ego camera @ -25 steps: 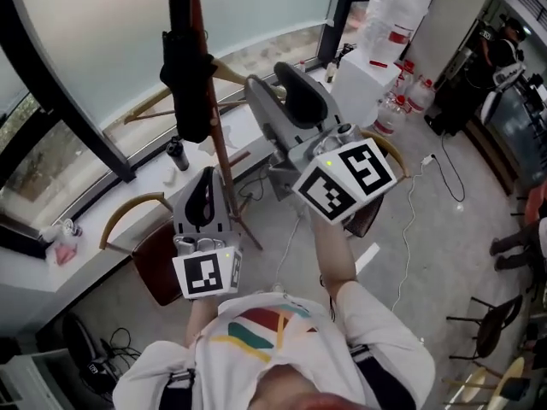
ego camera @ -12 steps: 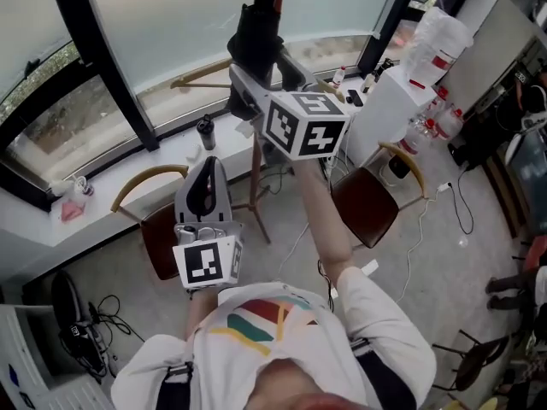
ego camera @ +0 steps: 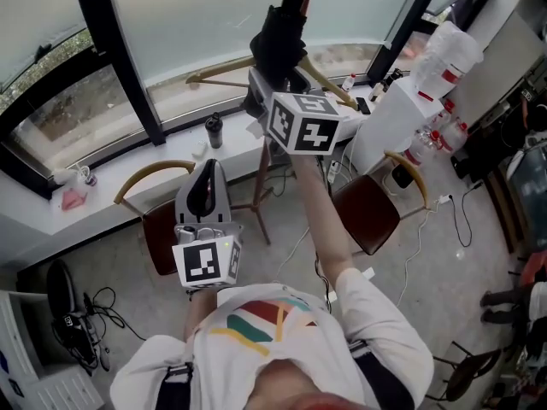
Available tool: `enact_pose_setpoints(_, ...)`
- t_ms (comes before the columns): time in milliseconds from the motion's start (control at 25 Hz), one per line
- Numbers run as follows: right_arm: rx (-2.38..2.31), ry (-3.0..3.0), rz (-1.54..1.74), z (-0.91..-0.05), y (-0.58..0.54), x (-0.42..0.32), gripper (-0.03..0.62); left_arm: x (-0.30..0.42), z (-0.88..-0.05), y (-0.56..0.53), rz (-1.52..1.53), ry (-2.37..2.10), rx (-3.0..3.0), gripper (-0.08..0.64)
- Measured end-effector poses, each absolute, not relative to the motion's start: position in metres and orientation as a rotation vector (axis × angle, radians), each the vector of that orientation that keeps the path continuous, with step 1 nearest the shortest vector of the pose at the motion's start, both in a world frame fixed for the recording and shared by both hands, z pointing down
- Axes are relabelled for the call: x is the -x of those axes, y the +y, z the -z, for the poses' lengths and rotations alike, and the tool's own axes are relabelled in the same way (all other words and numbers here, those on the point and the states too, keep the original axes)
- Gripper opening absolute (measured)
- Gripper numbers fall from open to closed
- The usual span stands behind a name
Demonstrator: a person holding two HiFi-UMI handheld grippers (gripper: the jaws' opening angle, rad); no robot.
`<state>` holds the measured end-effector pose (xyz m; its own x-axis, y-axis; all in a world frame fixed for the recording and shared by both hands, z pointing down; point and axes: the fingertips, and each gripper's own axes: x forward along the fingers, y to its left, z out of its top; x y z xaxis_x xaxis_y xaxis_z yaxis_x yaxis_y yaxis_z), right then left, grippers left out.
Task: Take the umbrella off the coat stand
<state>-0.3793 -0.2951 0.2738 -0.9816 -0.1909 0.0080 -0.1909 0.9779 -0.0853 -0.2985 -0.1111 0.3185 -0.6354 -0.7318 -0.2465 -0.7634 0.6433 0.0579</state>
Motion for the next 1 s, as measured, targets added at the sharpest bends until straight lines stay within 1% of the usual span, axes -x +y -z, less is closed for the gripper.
enact_pose_setpoints(480,0.268,3.104,0.097,-0.272,-0.296,0.382,0.239,0.304,-0.324,-0.107,-0.225,2.661,1.229,0.011)
enact_pose_setpoints(1000,0.218,3.075,0.173,-0.259,-0.298,0.378,0.23,0.306,-0.322,-0.111,-0.205,2.642,1.235,0.011)
